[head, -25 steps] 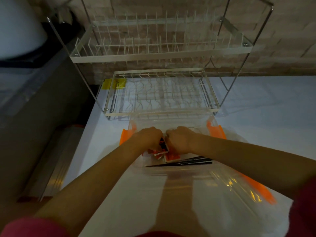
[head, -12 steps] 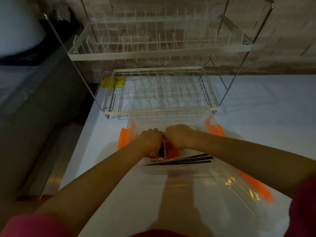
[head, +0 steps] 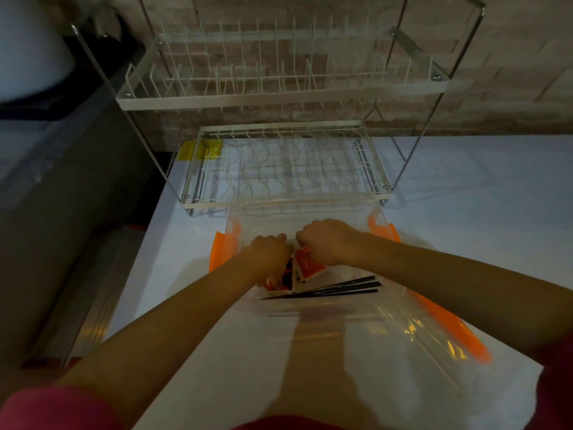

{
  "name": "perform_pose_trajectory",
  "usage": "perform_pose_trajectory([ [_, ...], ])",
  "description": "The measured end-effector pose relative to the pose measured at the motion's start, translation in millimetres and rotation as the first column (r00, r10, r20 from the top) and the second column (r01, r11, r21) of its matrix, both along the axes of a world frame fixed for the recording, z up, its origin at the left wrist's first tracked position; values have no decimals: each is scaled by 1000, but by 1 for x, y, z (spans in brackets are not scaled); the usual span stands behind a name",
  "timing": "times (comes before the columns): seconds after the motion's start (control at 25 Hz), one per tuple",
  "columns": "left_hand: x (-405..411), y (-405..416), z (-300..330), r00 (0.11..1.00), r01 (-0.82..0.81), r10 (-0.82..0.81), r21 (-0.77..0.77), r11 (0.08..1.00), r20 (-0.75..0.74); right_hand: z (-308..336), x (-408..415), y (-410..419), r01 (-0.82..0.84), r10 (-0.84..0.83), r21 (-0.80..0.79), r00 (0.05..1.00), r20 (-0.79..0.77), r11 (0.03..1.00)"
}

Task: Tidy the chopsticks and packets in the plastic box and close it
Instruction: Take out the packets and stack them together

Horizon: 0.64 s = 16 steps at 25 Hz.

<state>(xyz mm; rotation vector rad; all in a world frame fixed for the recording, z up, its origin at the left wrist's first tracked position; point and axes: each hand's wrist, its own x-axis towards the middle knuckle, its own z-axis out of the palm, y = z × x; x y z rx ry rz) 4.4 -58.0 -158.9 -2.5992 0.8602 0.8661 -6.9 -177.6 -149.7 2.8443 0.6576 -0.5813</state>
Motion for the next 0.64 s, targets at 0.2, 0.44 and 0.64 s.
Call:
perform_pose_trajectory([
  [0.2, -2, 0, 0, 1000, -12, 12, -22, 1000, 6, 3, -1, -2, 25, -25, 21, 1000, 12, 999],
  [0.44, -6, 1, -2, 997, 5, -4, -12, 1000, 78, -1, -3, -4, -12, 11, 19, 999, 41, 1000],
  [0.64, -3, 1, 0, 999, -35, 35, 3, 999, 16, -8, -1, -7, -8, 6, 55, 999, 40, 998],
])
